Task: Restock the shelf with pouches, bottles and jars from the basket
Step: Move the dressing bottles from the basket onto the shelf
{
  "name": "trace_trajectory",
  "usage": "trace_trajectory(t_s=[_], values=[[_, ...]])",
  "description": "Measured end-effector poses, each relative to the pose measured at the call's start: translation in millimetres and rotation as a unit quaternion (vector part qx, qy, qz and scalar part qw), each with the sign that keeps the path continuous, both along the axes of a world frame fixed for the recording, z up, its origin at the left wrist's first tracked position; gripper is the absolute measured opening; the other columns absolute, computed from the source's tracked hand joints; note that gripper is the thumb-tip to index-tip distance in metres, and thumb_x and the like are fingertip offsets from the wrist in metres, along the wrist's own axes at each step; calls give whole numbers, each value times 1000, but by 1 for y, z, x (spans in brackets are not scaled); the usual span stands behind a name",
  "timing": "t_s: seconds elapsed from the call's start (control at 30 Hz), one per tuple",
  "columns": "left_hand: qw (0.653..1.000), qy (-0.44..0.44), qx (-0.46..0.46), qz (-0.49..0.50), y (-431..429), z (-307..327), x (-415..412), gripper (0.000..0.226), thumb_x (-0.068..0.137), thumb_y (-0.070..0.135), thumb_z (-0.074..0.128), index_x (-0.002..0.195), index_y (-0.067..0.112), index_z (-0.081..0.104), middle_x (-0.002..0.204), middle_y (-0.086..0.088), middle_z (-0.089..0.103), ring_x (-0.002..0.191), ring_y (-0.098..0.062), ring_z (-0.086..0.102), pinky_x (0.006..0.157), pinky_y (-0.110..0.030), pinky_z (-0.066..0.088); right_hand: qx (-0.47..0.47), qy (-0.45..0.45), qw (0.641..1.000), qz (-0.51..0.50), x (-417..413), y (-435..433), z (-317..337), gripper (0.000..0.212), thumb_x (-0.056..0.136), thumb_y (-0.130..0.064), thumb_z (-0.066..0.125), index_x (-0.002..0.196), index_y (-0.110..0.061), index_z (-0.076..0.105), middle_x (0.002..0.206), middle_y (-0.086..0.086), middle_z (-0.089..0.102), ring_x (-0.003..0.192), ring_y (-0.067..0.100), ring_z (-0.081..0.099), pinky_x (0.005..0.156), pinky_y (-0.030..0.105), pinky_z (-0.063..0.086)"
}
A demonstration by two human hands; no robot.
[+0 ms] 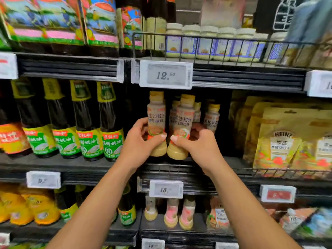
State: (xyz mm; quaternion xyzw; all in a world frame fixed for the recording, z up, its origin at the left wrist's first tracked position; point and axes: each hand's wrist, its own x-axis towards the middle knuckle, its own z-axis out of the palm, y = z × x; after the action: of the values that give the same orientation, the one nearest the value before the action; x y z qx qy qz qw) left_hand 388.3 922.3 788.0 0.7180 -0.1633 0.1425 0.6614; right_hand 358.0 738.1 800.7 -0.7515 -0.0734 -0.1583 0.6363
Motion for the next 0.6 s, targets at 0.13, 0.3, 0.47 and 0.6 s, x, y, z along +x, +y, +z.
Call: trace_trajectory(t_s=[0.13, 0.3, 0.47, 0.6], values=[[999, 15, 43, -22, 5, -14, 14, 55, 79, 18, 83, 123, 33, 54, 103, 20, 73, 97, 1, 69, 82, -17, 53, -71, 37, 997, -19, 7, 2, -4, 34, 75, -25, 87, 104, -17, 73, 92, -6, 78, 86, 7, 74, 74, 26, 58], [996, 27, 75, -25, 9, -28, 25, 64, 74, 23, 85, 129, 31, 52, 106, 11, 74, 97, -1, 70, 88, -29, 54, -175, 108, 977, -46, 14, 3, -3, 51, 71, -39, 89, 112, -15, 70, 102, -3, 75, 95, 13, 71, 90, 36, 57], [994, 34, 100, -5, 10, -30, 27, 62, 75, 25, 85, 127, 35, 53, 102, 10, 71, 87, 1, 70, 81, -26, 57, -202, 131, 970, -45, 14, 6, -2, 56, 73, -37, 88, 119, -14, 67, 109, -1, 73, 100, 16, 69, 94, 40, 56], [991, 27, 129, 8, 11, -27, 30, 62, 73, 31, 86, 125, 38, 53, 103, 14, 68, 84, 6, 67, 78, -23, 55, -272, 158, 944, -100, 13, 9, 1, 56, 70, -47, 87, 106, -10, 65, 97, 2, 70, 88, 17, 67, 81, 38, 59]])
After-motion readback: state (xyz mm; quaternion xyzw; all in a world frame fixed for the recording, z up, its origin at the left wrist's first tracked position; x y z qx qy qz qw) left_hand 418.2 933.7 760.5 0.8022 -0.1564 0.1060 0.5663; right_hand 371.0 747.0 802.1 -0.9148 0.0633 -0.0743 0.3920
